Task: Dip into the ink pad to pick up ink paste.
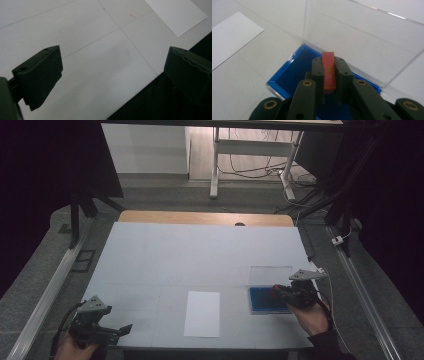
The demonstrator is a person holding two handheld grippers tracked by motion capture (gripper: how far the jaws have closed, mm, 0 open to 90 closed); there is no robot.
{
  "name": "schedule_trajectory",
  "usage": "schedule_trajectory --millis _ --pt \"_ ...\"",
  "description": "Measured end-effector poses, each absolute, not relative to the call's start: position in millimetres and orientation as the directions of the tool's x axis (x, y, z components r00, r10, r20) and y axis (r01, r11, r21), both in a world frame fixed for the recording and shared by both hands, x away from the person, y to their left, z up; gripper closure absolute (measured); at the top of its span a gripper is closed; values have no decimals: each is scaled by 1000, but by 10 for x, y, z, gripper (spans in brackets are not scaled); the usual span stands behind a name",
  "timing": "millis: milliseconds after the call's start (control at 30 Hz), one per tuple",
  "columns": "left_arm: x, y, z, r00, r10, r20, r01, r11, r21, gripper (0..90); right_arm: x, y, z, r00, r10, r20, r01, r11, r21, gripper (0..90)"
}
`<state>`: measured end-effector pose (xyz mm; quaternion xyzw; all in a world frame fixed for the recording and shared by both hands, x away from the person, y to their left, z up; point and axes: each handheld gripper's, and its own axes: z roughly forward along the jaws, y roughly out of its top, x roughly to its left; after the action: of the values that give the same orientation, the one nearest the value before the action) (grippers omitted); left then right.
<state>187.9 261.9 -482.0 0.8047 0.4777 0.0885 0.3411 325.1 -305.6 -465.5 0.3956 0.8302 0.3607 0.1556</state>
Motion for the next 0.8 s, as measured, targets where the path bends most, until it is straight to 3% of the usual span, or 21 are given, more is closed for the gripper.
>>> schedule_trajectory --millis 367,800 --pt "1878 2617 -4819 530 828 -182 707 -313 634 26 3302 -3029 -4748 -656 754 -20 553 499 667 794" --pt "1877 2613 -4819 531 829 -177 707 -318 632 26 3338 -3034 -4804 -642 766 4 584 486 650 797"
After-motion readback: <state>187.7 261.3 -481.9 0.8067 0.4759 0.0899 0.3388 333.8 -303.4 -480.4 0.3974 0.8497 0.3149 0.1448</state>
